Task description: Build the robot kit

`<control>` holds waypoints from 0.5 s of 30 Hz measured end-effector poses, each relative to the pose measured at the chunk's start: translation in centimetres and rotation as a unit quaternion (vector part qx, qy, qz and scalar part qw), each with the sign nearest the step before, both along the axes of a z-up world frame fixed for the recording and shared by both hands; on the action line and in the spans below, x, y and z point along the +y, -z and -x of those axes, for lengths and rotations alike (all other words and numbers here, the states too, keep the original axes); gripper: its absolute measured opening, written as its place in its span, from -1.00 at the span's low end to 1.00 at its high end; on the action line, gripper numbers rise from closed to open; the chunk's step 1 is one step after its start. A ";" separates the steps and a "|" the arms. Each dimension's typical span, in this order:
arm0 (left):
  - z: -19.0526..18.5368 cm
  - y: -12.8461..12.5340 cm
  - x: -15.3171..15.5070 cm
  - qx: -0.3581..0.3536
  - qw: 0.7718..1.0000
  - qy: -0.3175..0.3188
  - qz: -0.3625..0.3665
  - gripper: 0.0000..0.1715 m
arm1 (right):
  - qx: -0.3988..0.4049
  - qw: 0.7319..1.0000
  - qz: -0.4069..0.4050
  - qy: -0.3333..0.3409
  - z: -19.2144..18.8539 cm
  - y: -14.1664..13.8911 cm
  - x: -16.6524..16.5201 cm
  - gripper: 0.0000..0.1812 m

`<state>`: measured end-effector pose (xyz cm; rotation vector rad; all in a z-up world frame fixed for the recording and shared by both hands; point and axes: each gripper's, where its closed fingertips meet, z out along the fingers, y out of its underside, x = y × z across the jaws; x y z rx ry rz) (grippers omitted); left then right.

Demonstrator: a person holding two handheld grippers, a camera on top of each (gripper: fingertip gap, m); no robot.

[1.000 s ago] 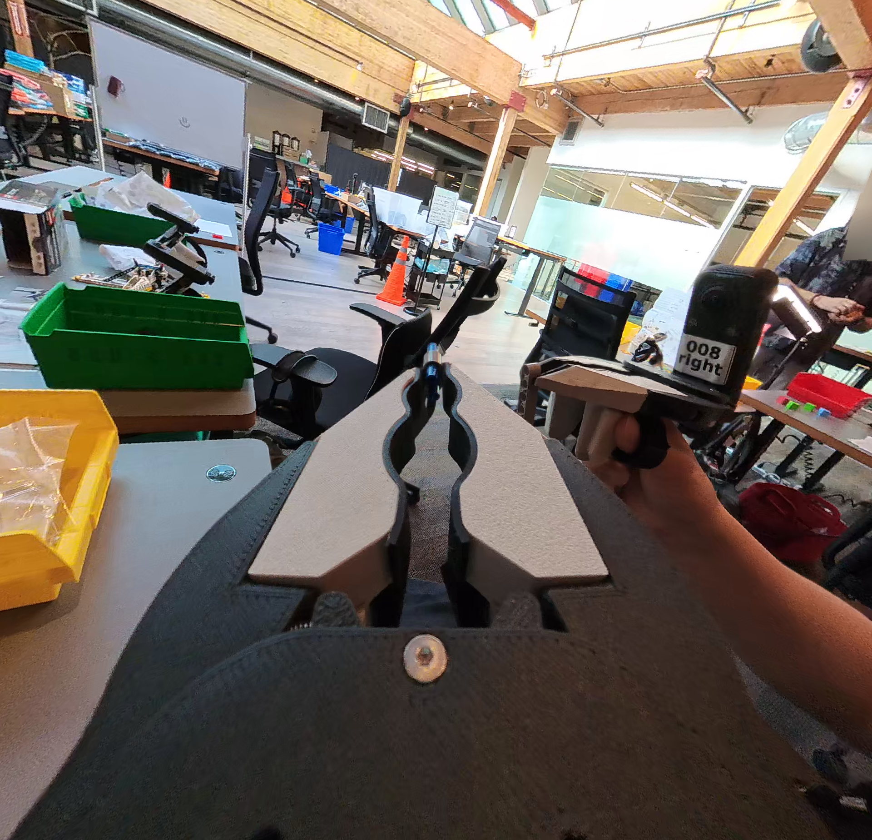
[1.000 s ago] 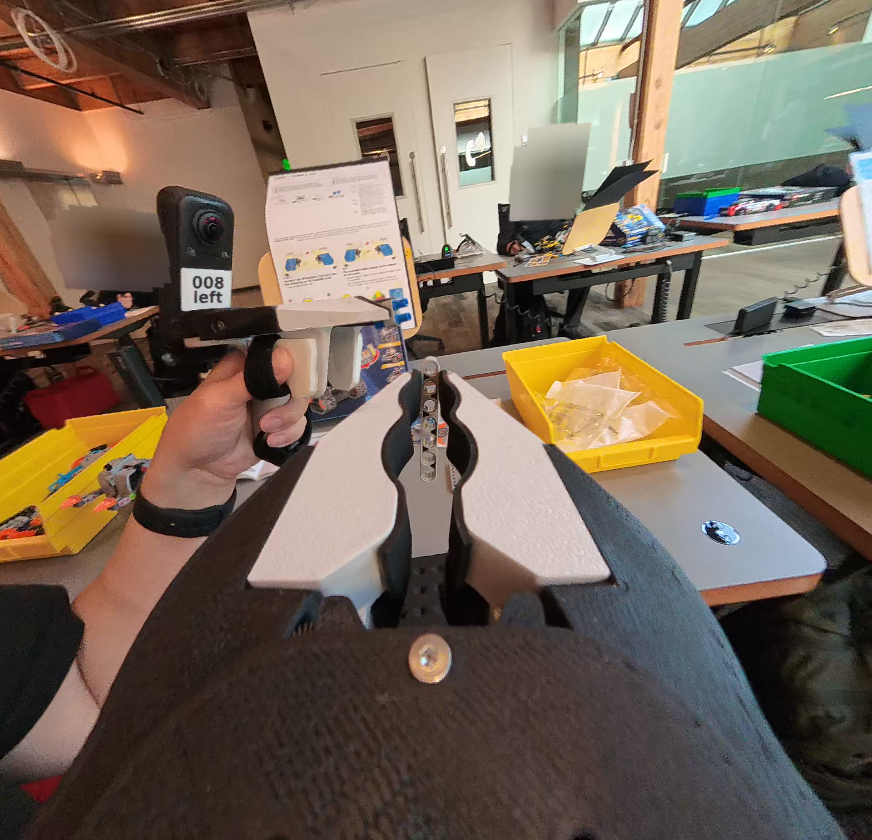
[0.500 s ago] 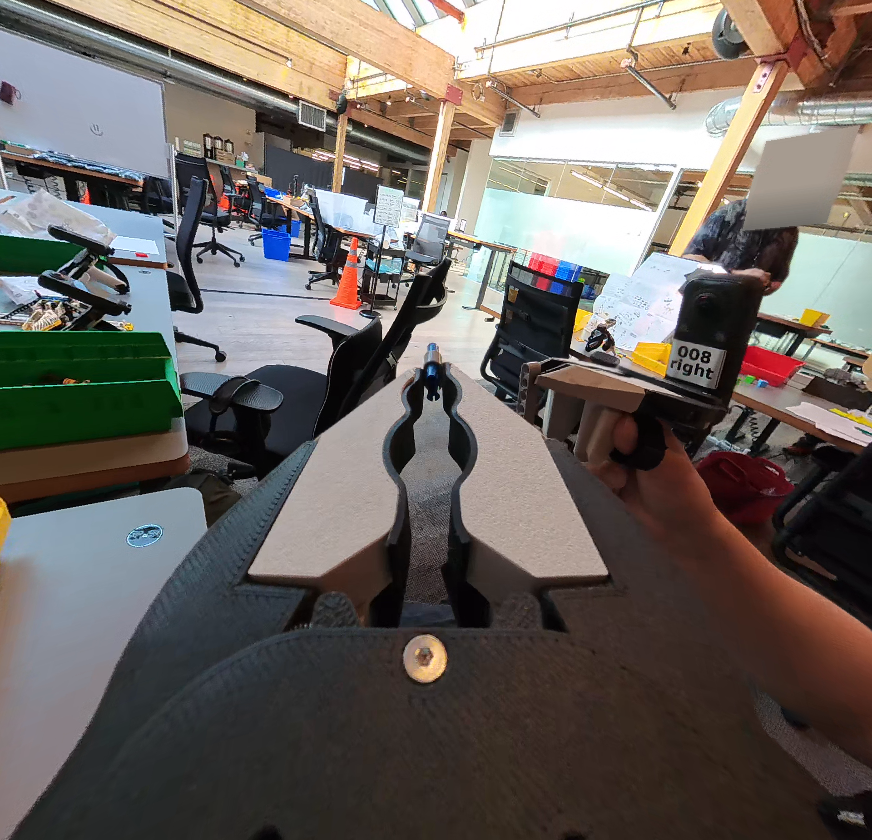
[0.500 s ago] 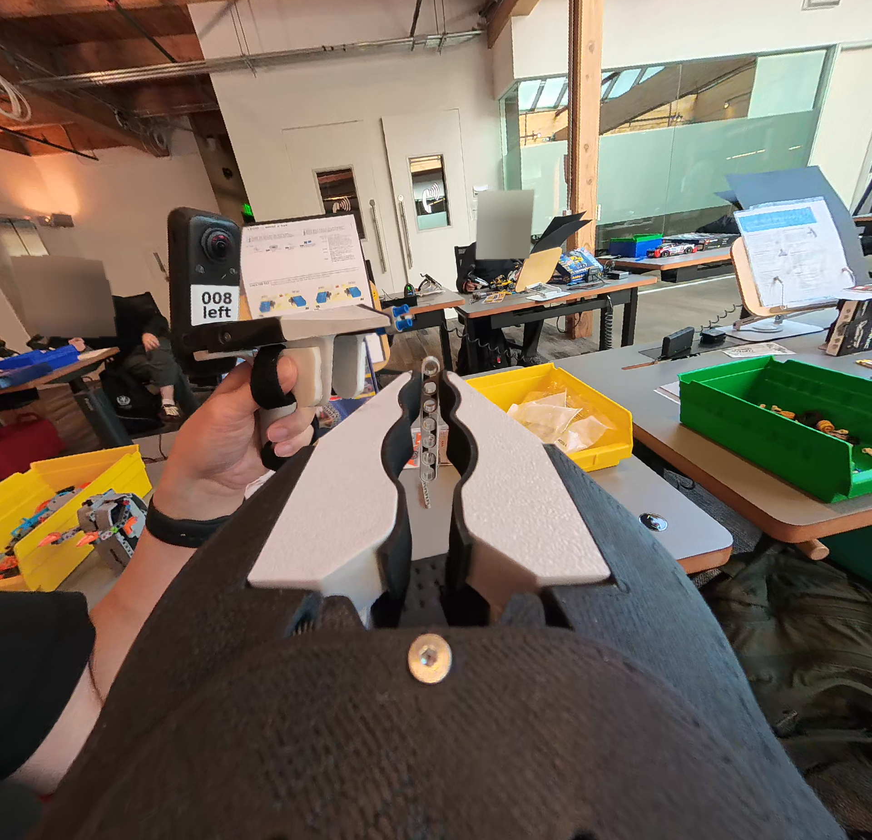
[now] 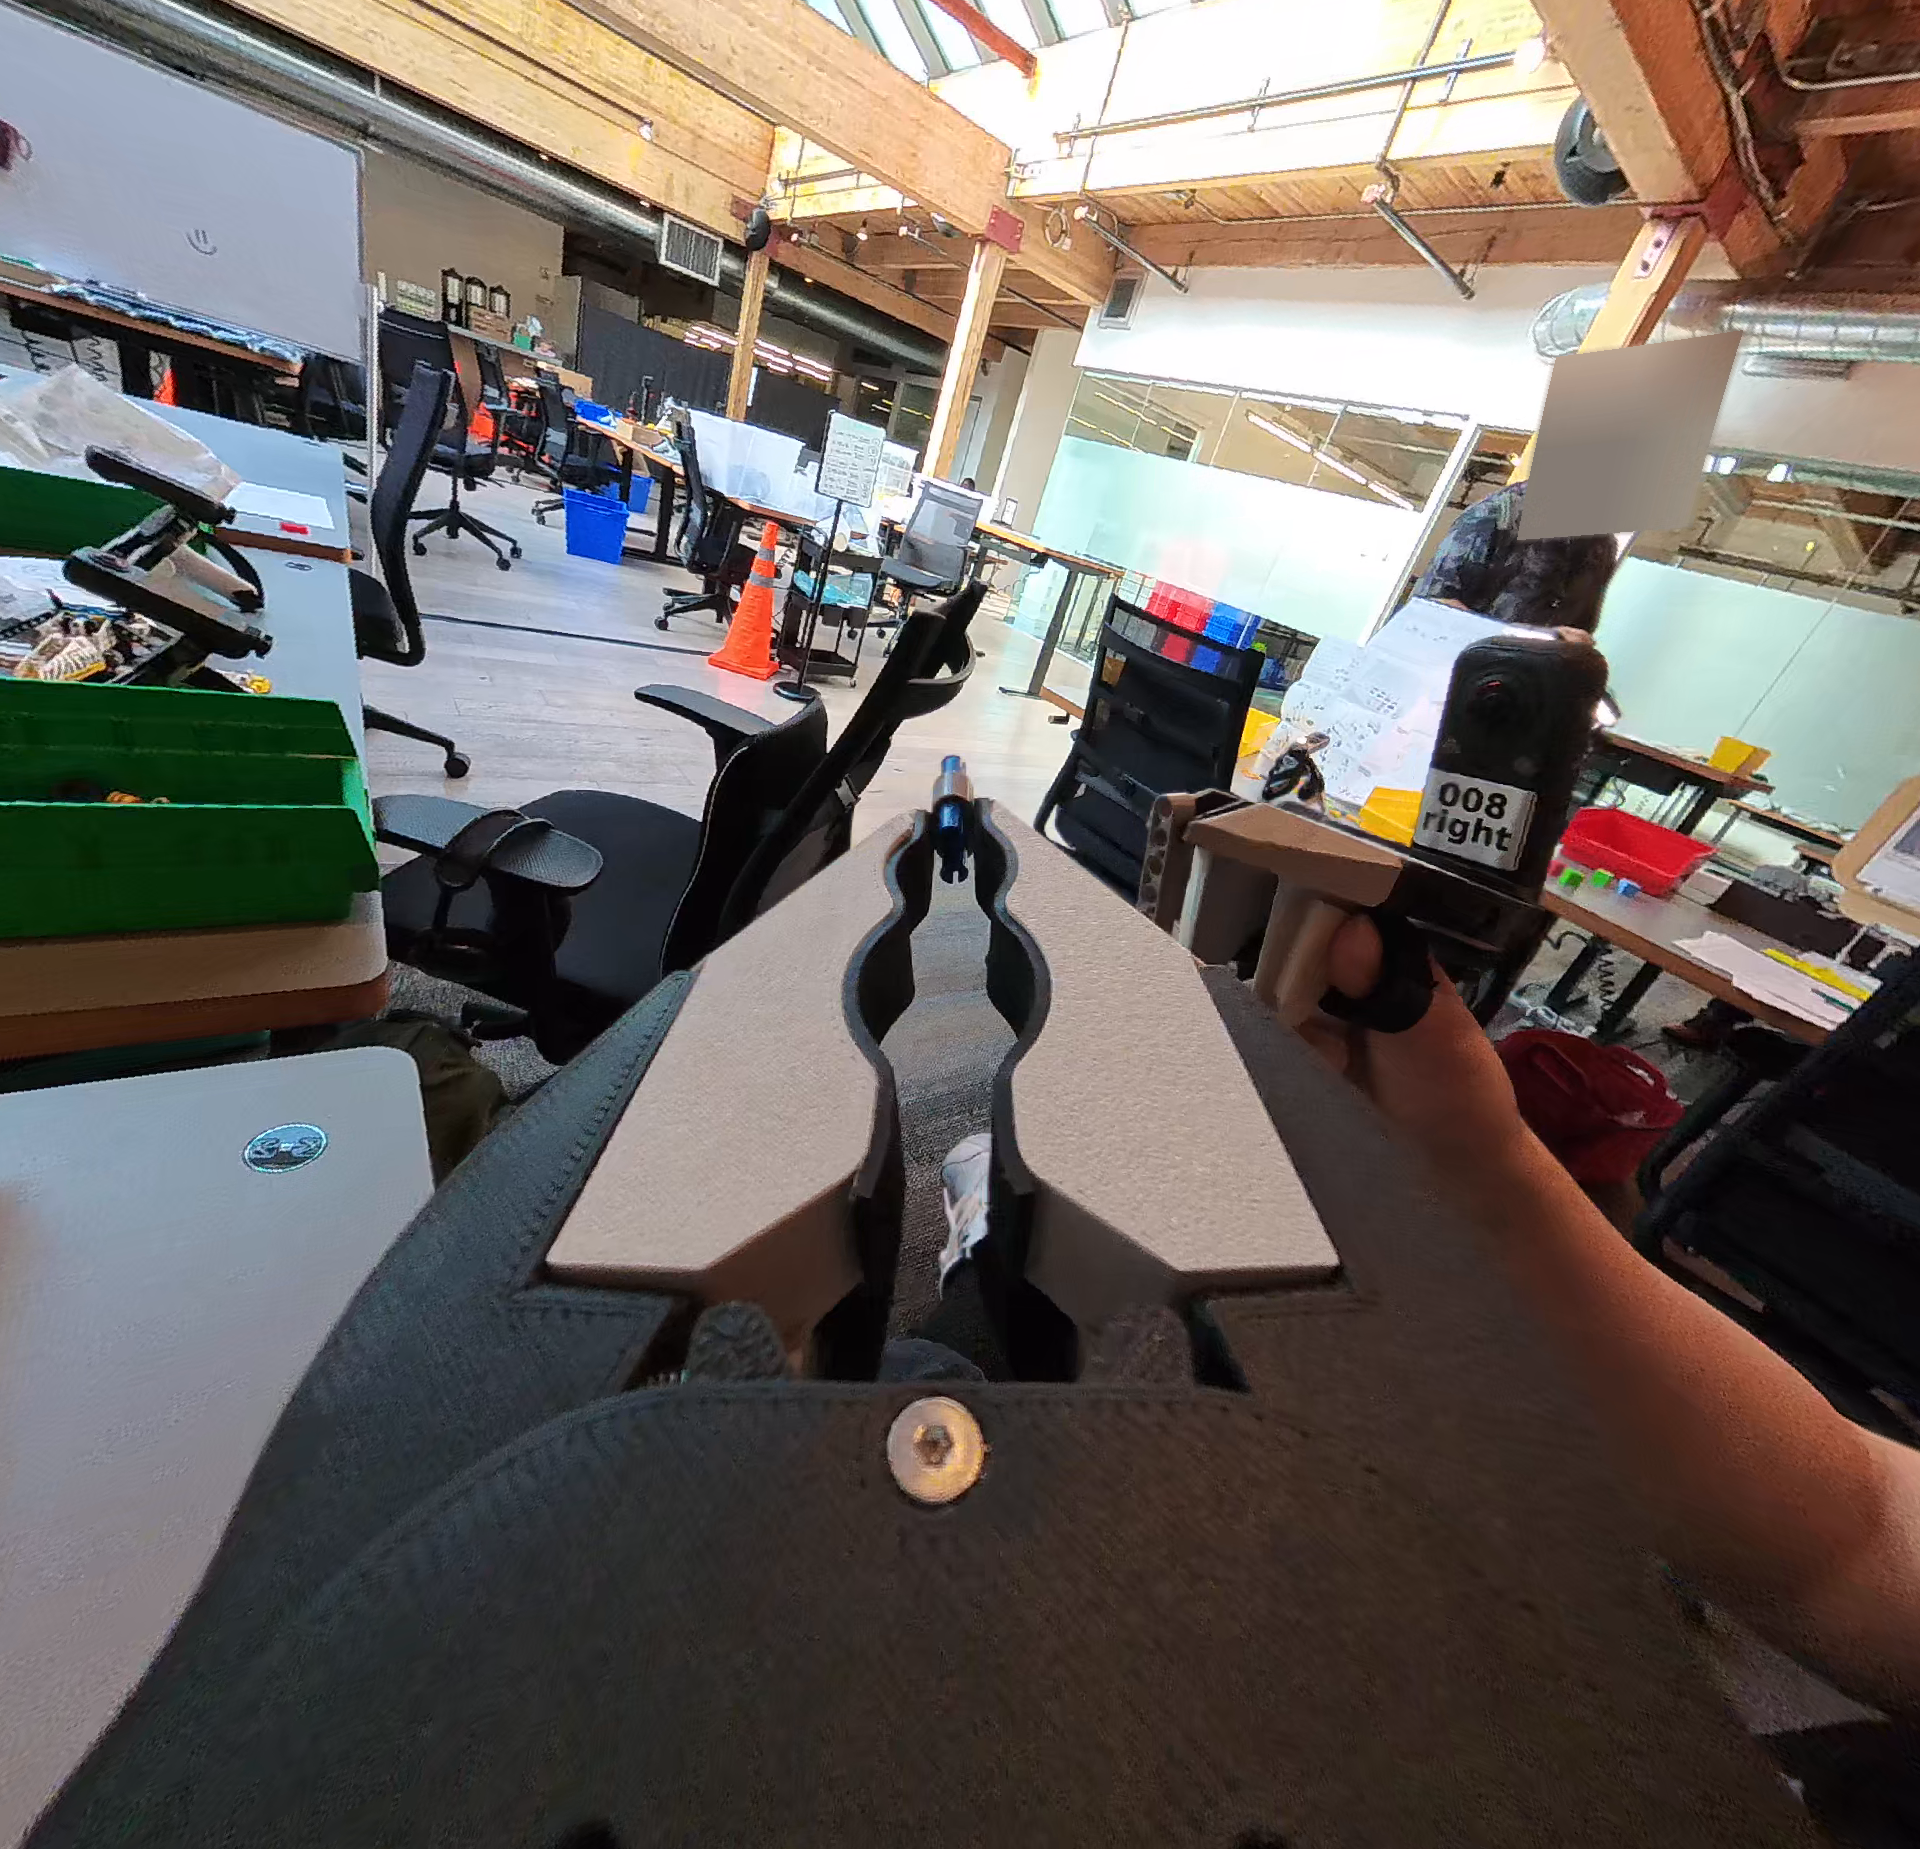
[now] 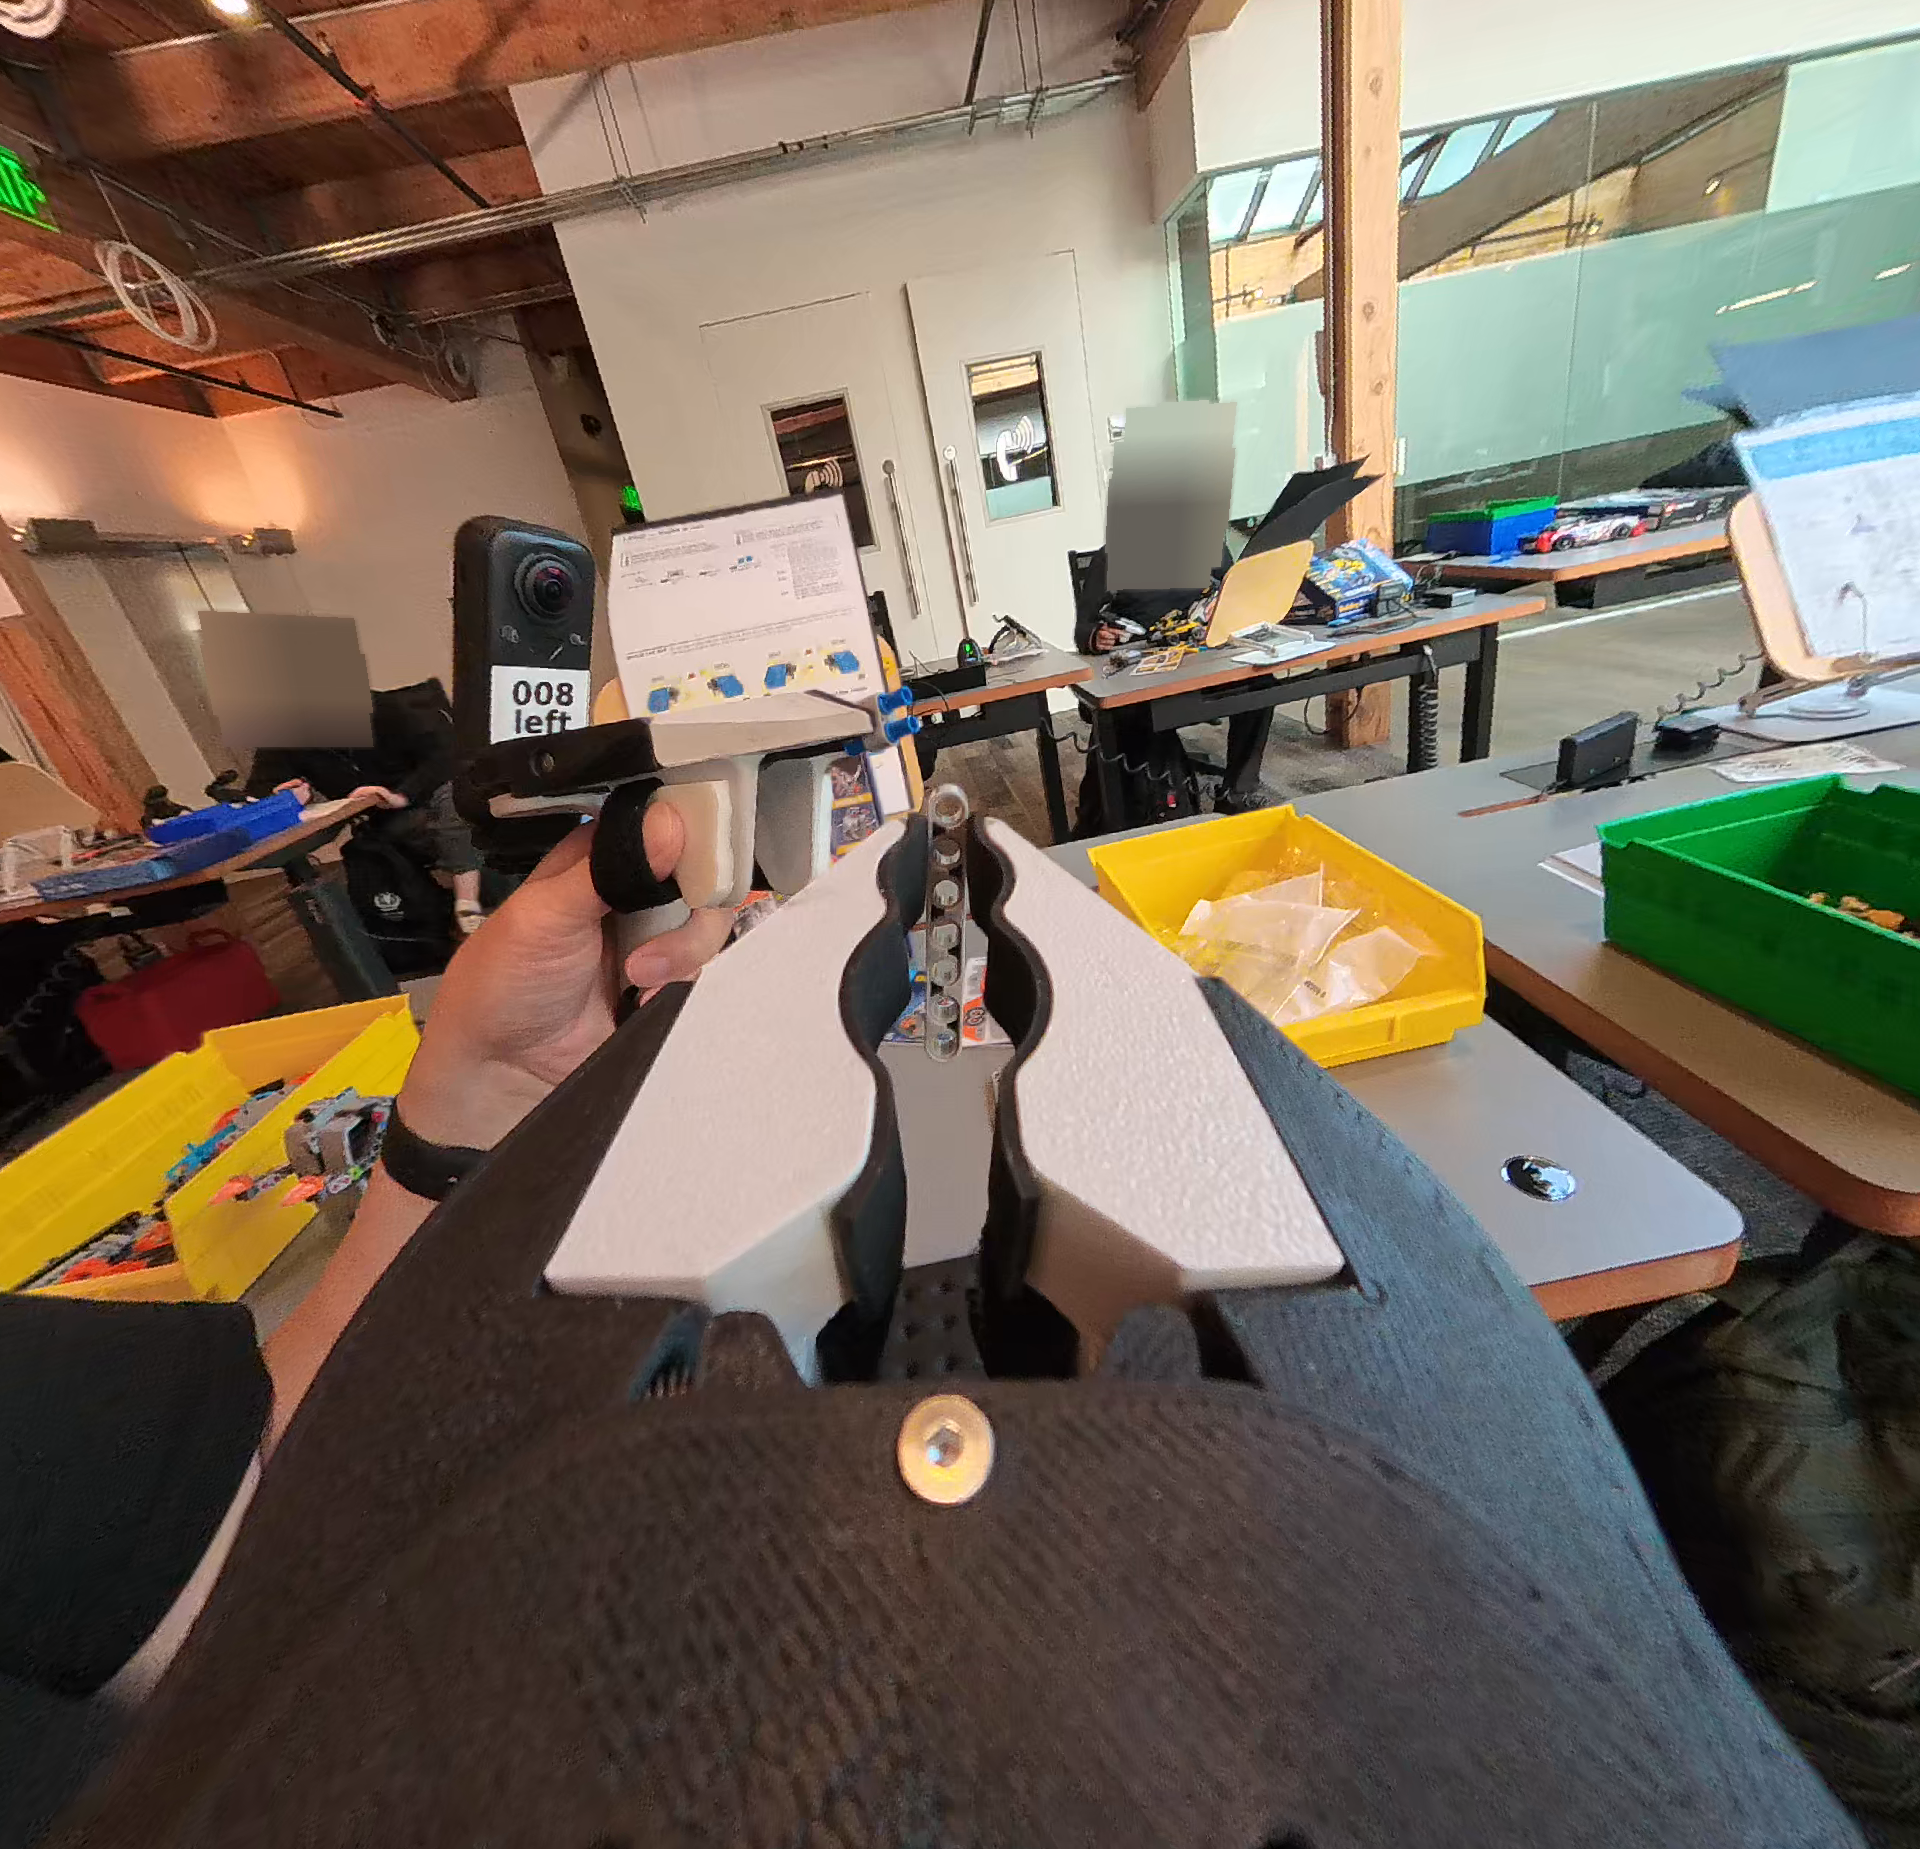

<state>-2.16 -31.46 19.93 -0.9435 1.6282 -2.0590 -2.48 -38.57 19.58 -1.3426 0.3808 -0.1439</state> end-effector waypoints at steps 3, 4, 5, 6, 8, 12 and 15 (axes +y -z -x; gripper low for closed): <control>0.1 -0.7 -0.5 -0.008 1.000 -0.005 -0.008 -0.94 | -0.017 1.000 0.001 0.010 0.6 -1.0 -0.9 -0.95; 0.1 -0.9 -0.8 -0.011 1.000 -0.002 -0.005 -0.93 | -0.019 1.000 0.000 0.012 0.7 -1.2 -1.1 -0.95; 0.2 -1.1 -1.2 -0.012 1.000 0.004 -0.003 -0.93 | -0.020 1.000 -0.002 0.013 0.8 -1.4 -1.2 -0.95; 0.3 -1.3 -1.6 -0.013 1.000 0.010 -0.001 -0.93 | -0.020 1.000 -0.004 0.014 0.9 -1.4 -1.4 -0.95; 0.3 -1.4 -2.2 -0.019 1.000 0.014 -0.001 -0.93 | -0.019 1.000 -0.006 0.018 0.9 -1.2 -1.7 -0.95; 0.0 -1.7 -2.7 -0.019 1.000 0.020 -0.003 -0.93 | -0.016 0.999 -0.002 0.028 0.6 -0.9 -2.4 -0.95; -0.2 -2.3 -2.9 -0.025 0.999 0.024 0.006 -0.93 | -0.021 0.999 -0.002 0.038 0.5 -1.2 -3.3 -0.95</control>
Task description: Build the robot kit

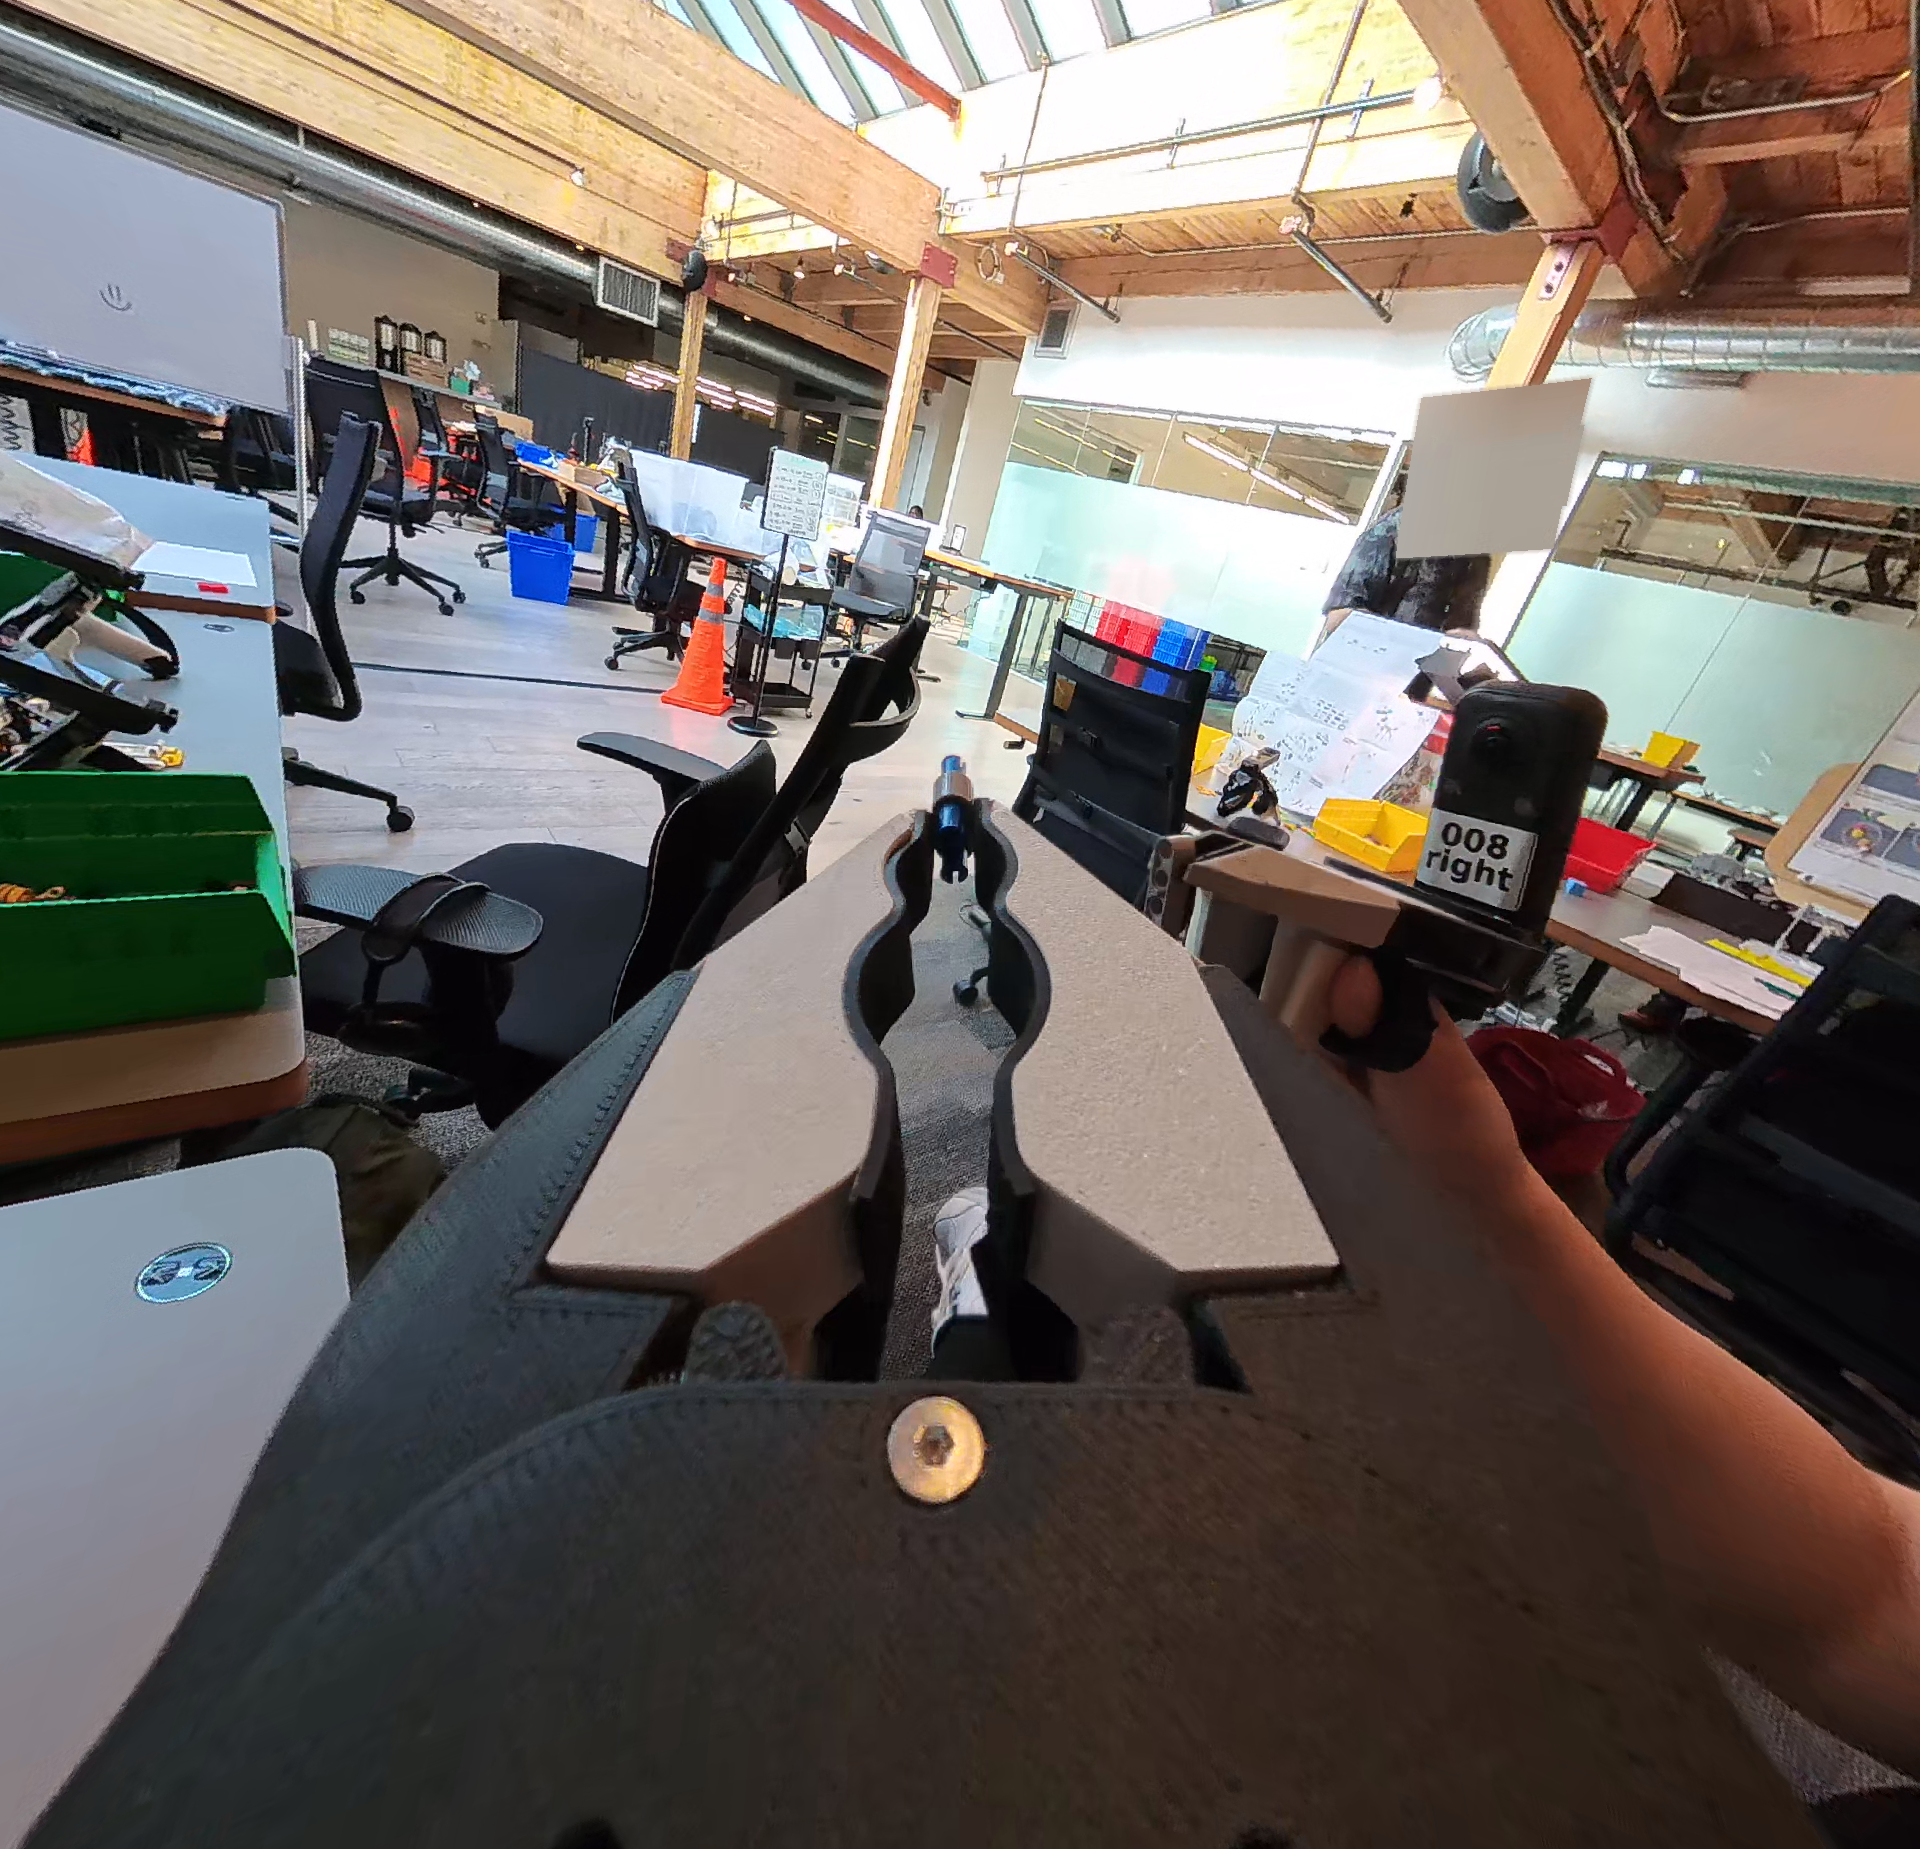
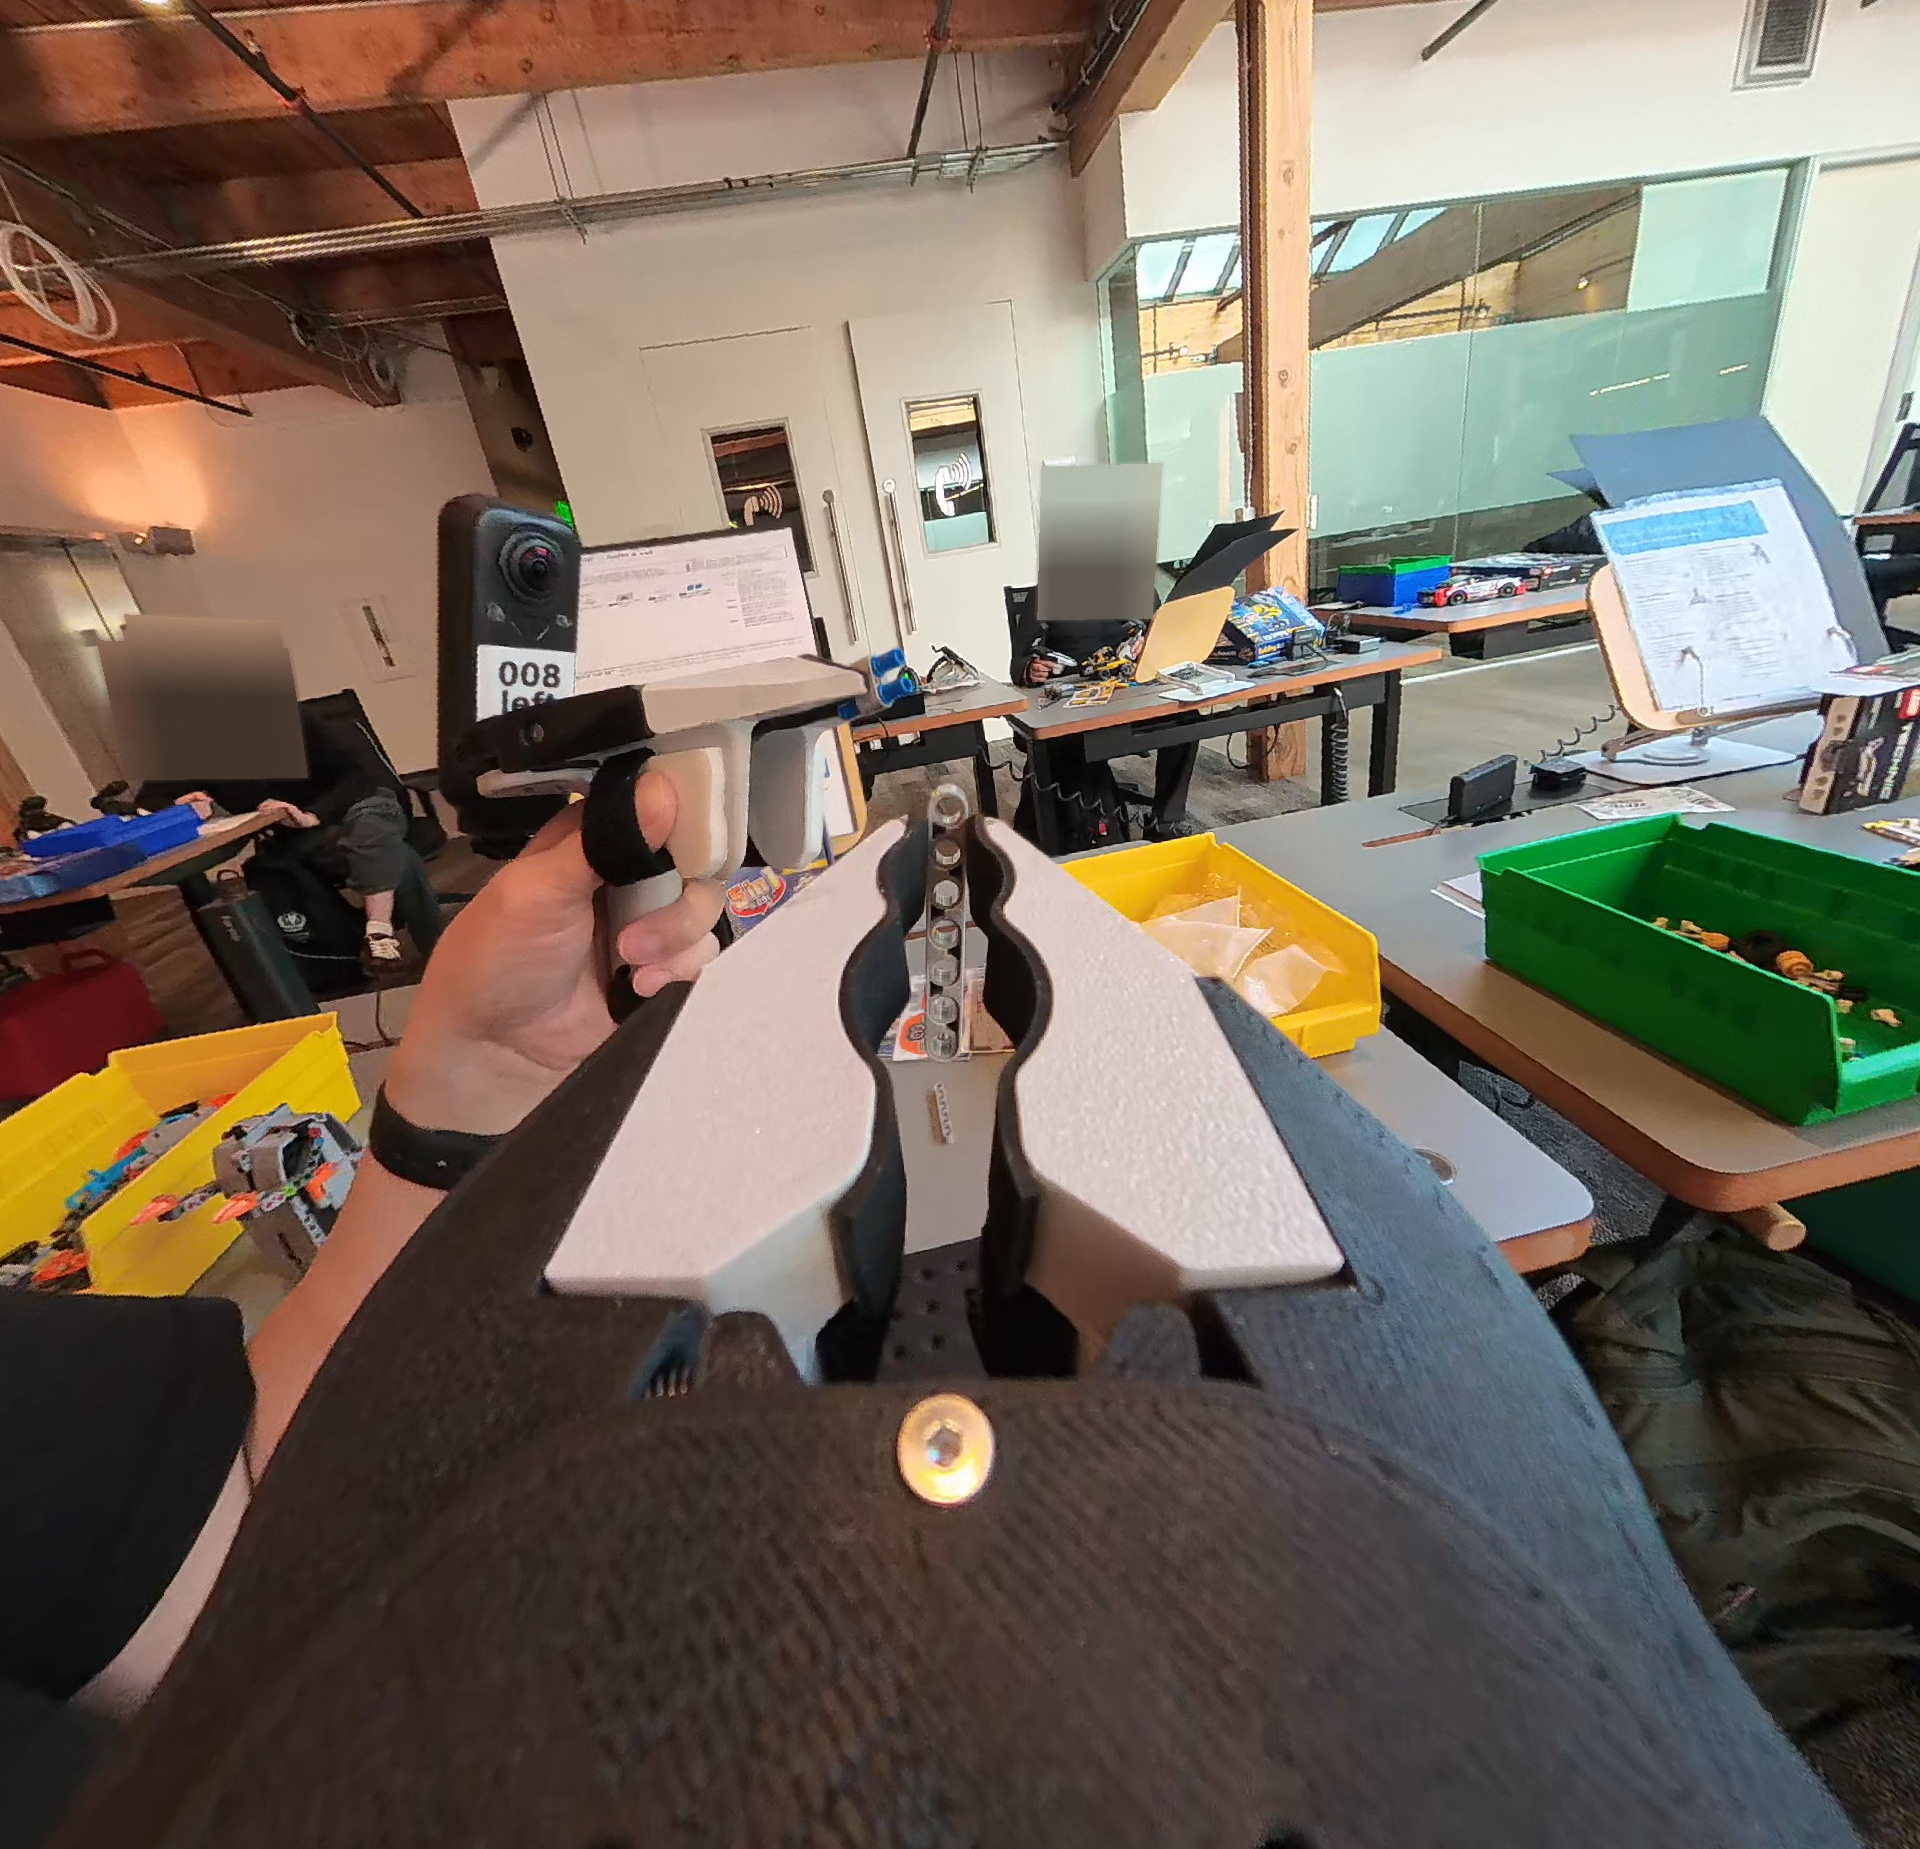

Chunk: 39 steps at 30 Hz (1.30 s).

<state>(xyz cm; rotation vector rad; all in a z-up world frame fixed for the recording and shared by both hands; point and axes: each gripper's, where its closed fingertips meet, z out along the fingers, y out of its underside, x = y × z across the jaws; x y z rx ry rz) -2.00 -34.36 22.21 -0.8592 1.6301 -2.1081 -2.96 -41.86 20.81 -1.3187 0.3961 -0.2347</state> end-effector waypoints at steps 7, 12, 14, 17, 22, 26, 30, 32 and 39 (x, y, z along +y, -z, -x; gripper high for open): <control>-0.3 0.7 -0.5 0.011 1.000 0.004 -0.009 -0.93 | 0.003 1.000 -0.012 0.004 -0.2 -0.3 -0.9 -0.95; 0.1 0.3 0.1 0.008 1.000 -0.005 -0.009 -0.93 | 0.003 1.000 -0.012 -0.005 -0.2 -0.7 -0.3 -0.95; 0.4 0.2 0.6 0.006 1.000 -0.013 -0.008 -0.93 | -0.001 1.000 -0.009 -0.010 0.1 -0.8 0.1 -0.95; 0.7 0.5 1.2 0.010 1.000 -0.019 -0.007 -0.93 | -0.005 1.000 -0.008 -0.017 0.3 -0.8 0.6 -0.95; 1.4 0.3 2.9 0.011 0.999 -0.039 -0.001 -0.93 | 0.004 0.999 -0.012 -0.044 0.3 -0.8 2.0 -0.95; 1.9 0.3 3.9 0.008 0.998 -0.055 -0.004 -0.93 | -0.001 0.999 -0.007 -0.054 0.6 -0.6 2.9 -0.95; 2.3 0.9 4.3 0.014 0.998 -0.057 0.001 -0.93 | 0.005 0.998 -0.005 -0.061 0.7 -0.1 3.4 -0.95; 2.3 1.3 4.5 0.020 0.998 -0.057 0.001 -0.93 | 0.007 0.998 -0.005 -0.060 0.8 0.2 3.5 -0.95; 1.8 0.8 3.1 0.013 0.999 -0.030 -0.003 -0.93 | 0.013 0.999 -0.015 -0.038 0.4 0.6 2.0 -0.95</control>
